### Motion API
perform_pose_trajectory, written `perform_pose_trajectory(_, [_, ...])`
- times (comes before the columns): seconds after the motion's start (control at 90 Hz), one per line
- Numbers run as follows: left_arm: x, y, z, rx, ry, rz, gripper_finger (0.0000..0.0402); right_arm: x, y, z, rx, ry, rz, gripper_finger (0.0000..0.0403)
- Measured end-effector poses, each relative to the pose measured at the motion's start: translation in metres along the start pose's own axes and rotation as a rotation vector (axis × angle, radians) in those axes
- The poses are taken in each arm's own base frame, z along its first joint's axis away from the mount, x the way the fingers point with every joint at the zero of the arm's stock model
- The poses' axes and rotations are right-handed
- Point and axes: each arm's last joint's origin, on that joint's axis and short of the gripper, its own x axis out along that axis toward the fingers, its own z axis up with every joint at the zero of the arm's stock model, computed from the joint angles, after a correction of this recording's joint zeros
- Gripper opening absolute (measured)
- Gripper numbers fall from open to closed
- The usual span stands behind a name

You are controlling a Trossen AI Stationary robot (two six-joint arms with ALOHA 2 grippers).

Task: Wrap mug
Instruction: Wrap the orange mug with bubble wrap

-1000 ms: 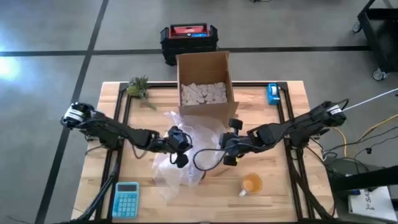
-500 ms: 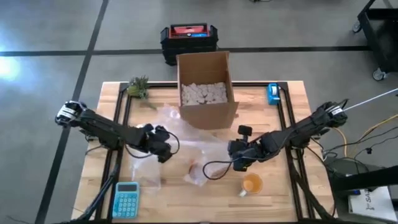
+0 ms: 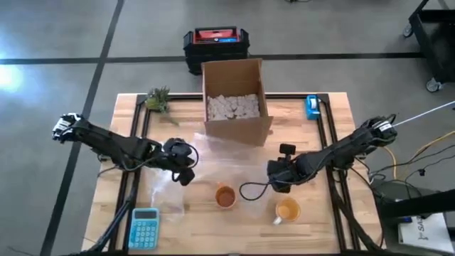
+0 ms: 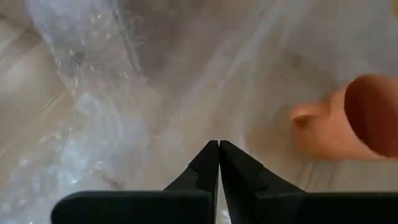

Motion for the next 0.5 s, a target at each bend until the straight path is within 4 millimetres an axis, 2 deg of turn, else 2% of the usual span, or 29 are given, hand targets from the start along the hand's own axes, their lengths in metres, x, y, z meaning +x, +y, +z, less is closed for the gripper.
perform_pose_trajectory(0.178, [0.012, -0.016, 0.008, 0.04, -0.081, -0.082, 0.0, -0.036, -0.008, 0.012, -0.05, 0.052, 0.082, 0.0158])
perform_pose_trajectory(0.322, [0.036, -0.025, 0.005, 0.112, -0.077, -0.071, 0.0, -0.066, -0.013, 0.026, -0.012, -0.051, 0.169, 0.0207])
perform_pose_trajectory(0.4, [0.055, -0.027, -0.002, 0.152, -0.025, -0.022, 0.0, -0.07, -0.011, 0.033, -0.003, -0.122, 0.198, 0.0223])
perform_pose_trajectory(0.5, [0.08, -0.027, -0.013, 0.185, 0.047, 0.05, 0.0, -0.064, -0.007, 0.035, -0.034, -0.171, 0.181, 0.0235])
